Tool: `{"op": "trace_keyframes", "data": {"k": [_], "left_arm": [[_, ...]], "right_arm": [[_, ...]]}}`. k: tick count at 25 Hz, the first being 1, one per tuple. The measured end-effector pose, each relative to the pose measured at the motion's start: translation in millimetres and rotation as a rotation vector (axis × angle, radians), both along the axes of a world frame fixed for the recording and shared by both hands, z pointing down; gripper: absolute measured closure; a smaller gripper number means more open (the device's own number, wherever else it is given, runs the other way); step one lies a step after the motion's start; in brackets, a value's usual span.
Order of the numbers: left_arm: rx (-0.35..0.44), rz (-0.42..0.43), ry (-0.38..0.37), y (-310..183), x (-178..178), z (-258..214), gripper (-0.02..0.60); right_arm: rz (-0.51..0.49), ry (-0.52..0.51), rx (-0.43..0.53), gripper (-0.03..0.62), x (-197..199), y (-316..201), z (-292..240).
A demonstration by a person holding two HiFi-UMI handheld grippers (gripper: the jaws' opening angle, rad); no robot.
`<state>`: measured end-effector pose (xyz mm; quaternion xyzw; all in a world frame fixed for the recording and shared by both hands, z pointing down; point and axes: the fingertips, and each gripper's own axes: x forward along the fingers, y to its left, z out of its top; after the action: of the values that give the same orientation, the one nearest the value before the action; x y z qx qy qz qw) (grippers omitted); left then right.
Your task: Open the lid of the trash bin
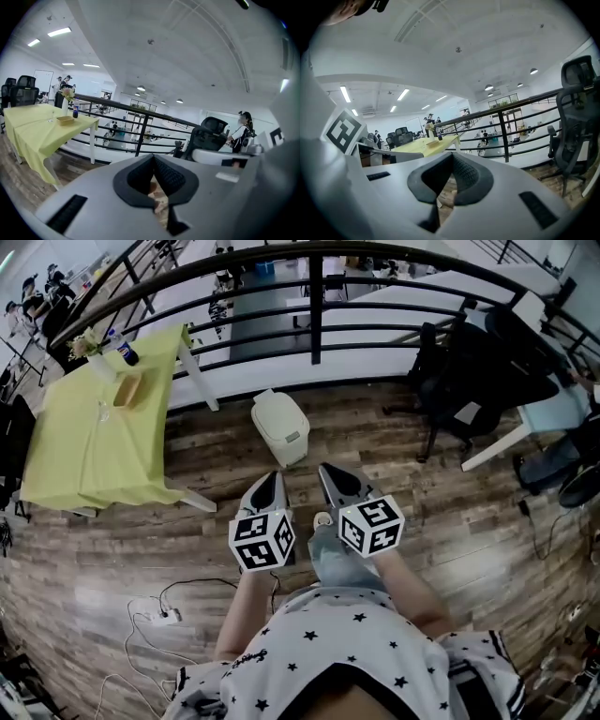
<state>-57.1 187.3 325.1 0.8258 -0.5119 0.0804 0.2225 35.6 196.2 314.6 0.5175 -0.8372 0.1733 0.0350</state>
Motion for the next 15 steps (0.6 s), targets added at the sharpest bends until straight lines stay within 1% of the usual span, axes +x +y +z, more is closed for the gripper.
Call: {"op": "trace_keyframes", "data": {"k": [9, 15], "left_arm": [[-0.022, -0.049, 0.013, -90, 15, -4, 0.569], [-0.016, -0.070, 0.025, -149, 27, -6, 0.569]], "right_arm": [[-0.042, -0.001, 0.007, 0.600, 18, -97, -9], [-0.088, 0.031, 0.026, 0.600, 24, -157, -13]]}}
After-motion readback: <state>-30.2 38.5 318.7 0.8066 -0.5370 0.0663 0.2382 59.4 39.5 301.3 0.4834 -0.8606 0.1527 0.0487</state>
